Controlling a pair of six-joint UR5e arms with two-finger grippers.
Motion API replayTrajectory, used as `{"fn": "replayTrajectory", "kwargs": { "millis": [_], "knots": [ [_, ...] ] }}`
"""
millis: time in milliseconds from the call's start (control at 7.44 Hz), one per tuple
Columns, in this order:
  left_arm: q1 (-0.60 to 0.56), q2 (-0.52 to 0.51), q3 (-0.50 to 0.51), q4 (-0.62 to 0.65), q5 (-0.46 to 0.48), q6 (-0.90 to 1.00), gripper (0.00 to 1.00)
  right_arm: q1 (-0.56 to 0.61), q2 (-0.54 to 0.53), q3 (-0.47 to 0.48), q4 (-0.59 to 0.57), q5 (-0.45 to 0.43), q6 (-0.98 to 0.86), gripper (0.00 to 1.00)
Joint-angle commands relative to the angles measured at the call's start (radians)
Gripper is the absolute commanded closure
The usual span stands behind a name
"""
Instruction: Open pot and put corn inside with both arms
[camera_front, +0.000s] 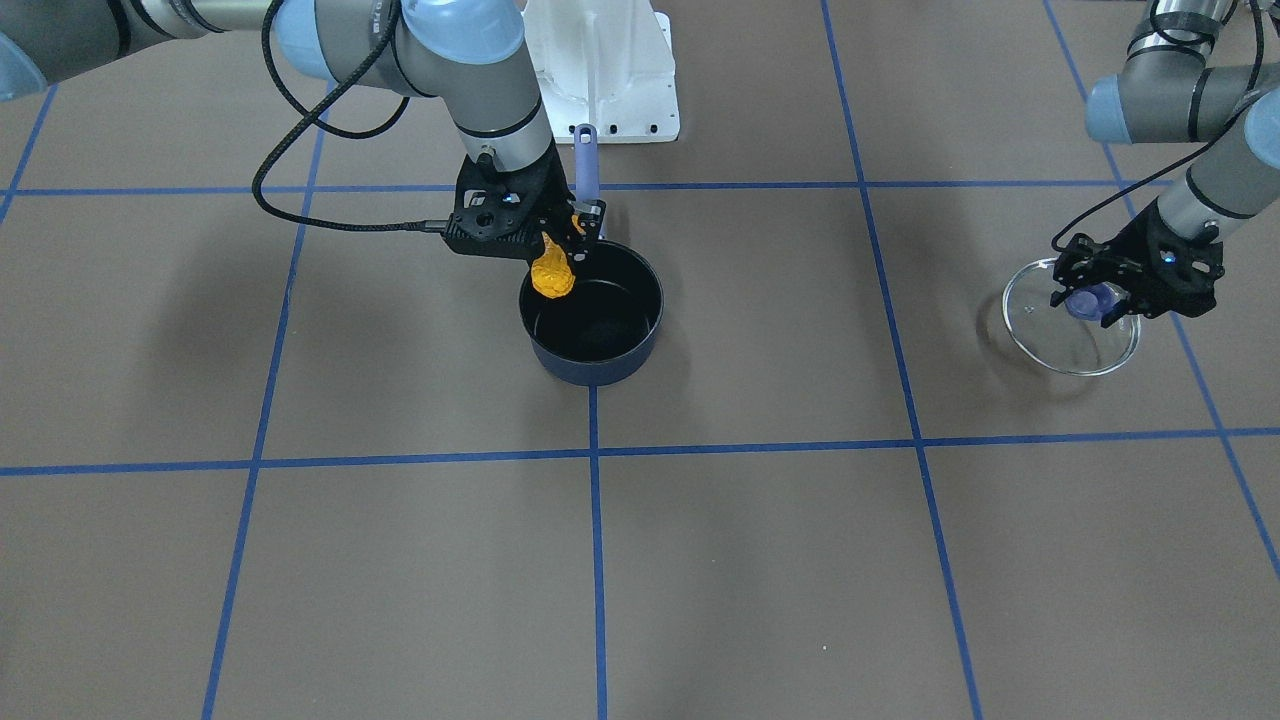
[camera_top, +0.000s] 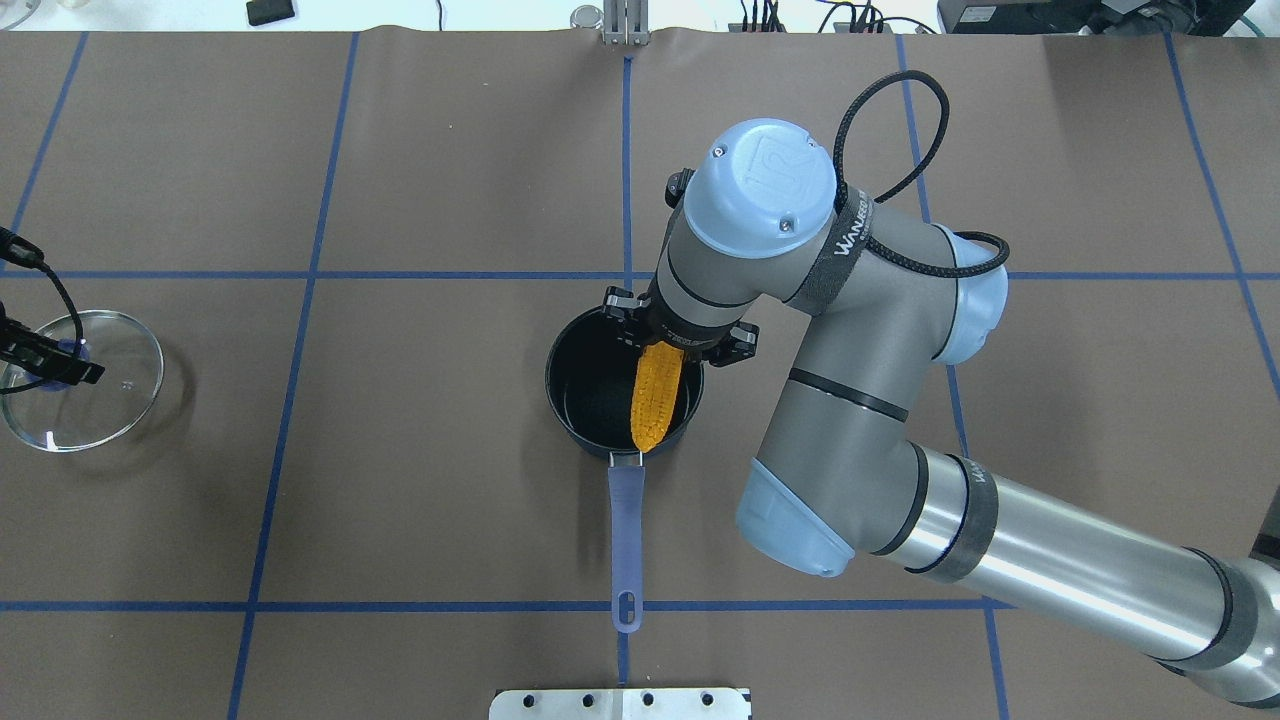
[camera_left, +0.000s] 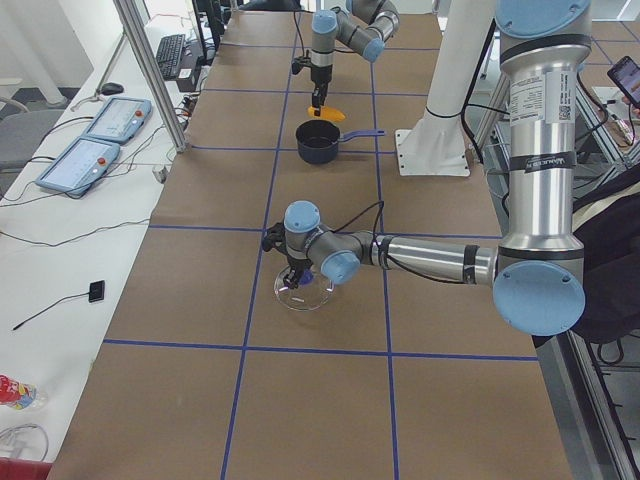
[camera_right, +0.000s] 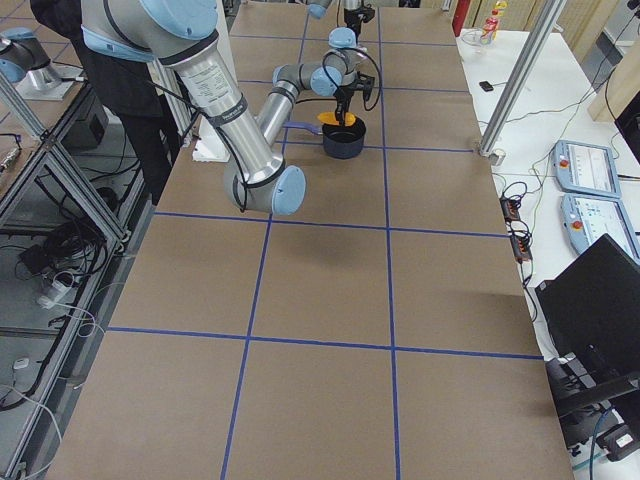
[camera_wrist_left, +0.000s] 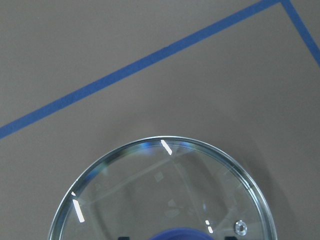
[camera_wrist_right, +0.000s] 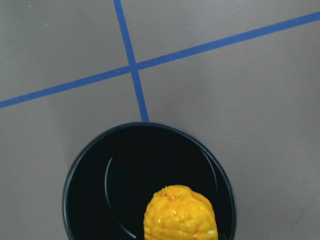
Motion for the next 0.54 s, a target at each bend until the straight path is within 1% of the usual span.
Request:
{"fn": "replayTrajectory", "kwargs": {
  "millis": [0,134,403],
  "knots": [
    [0.011,-0.008,0.034,-0.022,0.005,-0.002,0.46,0.000,0.005,-0.042,0.040,-0.002,-0.003,0.73],
    [0.012,-0.008,0.048,-0.038,0.005,-0.002,0.46,0.001,0.005,-0.076,0.099,-0.003,0.004,0.73],
    [0.015,-0.008,0.049,-0.040,0.006,-0.003,0.46,0.001,0.007,-0.076,0.103,-0.006,0.005,0.73]
  ]
}}
